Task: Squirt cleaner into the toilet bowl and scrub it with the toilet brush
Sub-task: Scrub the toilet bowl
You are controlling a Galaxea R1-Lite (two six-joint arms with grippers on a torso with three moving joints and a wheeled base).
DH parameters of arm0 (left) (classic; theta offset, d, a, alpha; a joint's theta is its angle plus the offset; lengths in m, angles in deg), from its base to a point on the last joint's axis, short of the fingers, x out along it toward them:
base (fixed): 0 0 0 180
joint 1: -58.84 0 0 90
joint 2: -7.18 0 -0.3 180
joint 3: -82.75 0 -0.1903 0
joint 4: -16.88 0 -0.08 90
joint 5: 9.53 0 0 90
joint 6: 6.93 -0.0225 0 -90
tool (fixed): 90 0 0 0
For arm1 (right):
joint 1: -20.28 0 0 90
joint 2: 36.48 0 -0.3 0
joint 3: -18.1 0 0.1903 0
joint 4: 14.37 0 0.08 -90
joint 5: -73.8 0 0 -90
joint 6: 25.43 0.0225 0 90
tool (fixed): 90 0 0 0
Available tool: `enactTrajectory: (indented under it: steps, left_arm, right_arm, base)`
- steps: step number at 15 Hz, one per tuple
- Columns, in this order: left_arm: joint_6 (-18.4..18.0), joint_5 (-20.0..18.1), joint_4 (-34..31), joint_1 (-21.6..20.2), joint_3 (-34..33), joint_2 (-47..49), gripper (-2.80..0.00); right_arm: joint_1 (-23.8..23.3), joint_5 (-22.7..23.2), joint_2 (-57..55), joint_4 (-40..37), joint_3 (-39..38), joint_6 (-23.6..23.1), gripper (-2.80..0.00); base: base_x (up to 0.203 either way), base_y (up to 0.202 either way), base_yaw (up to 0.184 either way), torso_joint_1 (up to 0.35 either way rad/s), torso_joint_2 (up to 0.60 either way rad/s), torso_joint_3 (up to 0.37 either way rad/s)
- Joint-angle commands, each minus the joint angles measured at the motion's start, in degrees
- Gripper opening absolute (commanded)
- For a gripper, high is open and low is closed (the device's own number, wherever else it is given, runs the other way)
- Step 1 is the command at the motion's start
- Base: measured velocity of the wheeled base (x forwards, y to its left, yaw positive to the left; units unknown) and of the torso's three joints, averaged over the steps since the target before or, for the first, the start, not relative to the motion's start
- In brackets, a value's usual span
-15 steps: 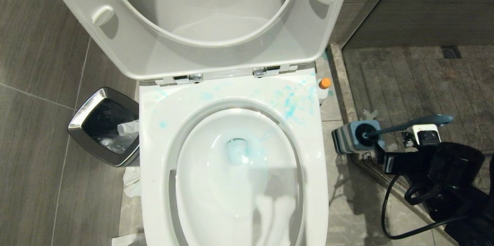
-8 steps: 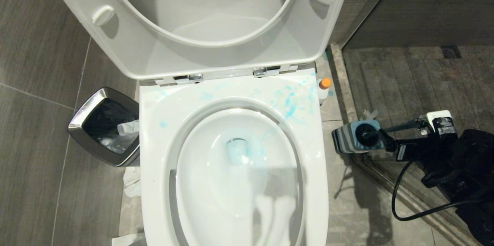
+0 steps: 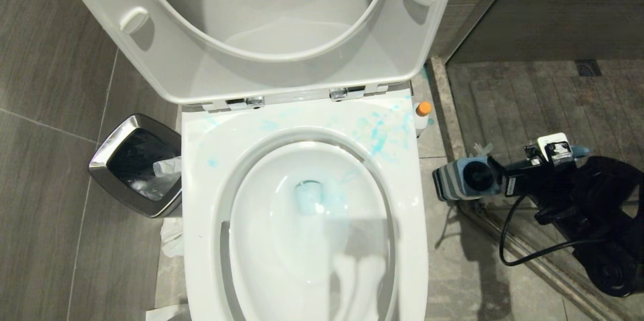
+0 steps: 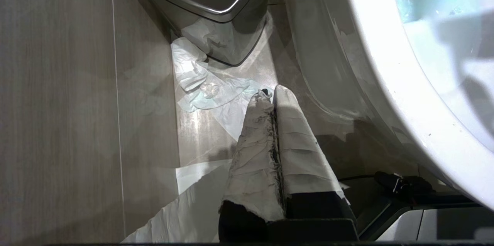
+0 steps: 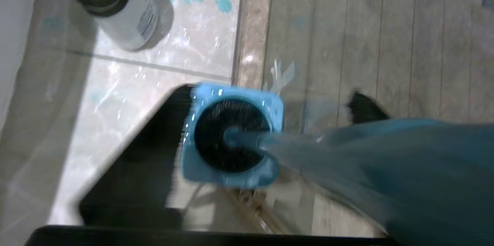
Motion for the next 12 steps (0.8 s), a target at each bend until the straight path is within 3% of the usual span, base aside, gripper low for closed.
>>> enactTrajectory:
  steps: [1,6,12]
  left_arm:
    - [0.0,0.0,0.0,0.0,0.0,0.1,-2.80]
    - [0.0,0.0,0.0,0.0,0.0,0.1,-2.80]
    - [0.0,0.0,0.0,0.1,0.0,0.1,-2.80]
  right_arm:
    - [0.3,-0.1,-1.5,0.5,2.4,-0.9,-2.80]
    - [0.3,-0.3,-2.4,0.5,4.6,-5.2,-2.80]
    - [0.4,-0.3,-1.4,0.5,4.3,-5.3,-2.80]
  base:
    - [0.000,0.000,0.000,0.000,0.00,0.000]
    - [0.000,0.000,0.000,0.000,0.00,0.000]
    - [0.000,0.000,0.000,0.000,0.00,0.000]
